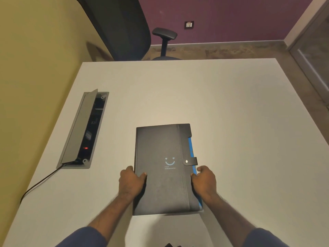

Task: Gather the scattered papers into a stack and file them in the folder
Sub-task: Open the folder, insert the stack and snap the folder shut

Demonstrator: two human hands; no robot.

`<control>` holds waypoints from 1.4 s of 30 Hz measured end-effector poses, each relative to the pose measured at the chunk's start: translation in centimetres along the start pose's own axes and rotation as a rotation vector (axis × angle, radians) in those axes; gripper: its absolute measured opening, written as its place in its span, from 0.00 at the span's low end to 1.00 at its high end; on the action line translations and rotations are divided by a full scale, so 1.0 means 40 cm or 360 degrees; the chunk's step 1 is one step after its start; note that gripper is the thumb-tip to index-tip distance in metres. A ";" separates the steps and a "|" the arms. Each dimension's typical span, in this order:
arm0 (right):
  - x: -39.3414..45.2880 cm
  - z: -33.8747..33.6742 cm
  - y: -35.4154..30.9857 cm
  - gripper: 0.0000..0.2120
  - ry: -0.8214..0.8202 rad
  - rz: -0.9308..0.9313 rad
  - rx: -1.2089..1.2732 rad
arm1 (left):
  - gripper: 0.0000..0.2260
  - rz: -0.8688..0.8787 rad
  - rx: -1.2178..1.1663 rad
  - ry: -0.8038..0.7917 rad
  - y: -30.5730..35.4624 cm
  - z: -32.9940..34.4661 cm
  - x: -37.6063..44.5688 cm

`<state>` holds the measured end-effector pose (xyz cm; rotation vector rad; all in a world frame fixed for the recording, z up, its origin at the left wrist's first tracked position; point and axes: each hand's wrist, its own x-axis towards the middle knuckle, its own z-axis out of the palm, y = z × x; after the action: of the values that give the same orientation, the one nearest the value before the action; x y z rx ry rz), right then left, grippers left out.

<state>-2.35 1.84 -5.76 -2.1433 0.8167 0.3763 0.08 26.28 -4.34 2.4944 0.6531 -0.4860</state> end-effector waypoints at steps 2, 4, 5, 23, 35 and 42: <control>0.001 0.002 0.000 0.11 -0.0003 0.0041 0.0047 | 0.14 0.0026 -0.0146 -0.0031 -0.006 -0.004 -0.001; -0.001 -0.001 -0.002 0.06 -0.0016 0.0099 0.0117 | 0.08 -0.0015 -0.0273 -0.0015 -0.011 -0.013 -0.001; -0.003 -0.003 -0.002 0.03 -0.0023 0.0113 0.0143 | 0.06 -0.0045 -0.0366 -0.0024 -0.014 -0.017 -0.001; -0.080 0.097 -0.182 0.03 -0.0227 -0.0064 0.0536 | 0.13 -0.0118 -0.0941 0.0133 -0.131 -0.227 0.099; -0.081 0.271 -0.247 0.03 -0.0192 -0.0040 0.0260 | 0.16 -0.0326 -0.0945 0.0167 -0.245 -0.249 0.216; -0.091 0.307 -0.247 0.04 -0.0170 -0.0101 0.0088 | 0.17 -0.0416 -0.0877 0.0231 -0.293 -0.224 0.217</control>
<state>1.56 17.55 -6.09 -2.0736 0.6897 0.4265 2.79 43.15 -5.56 1.9429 1.0221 -0.1789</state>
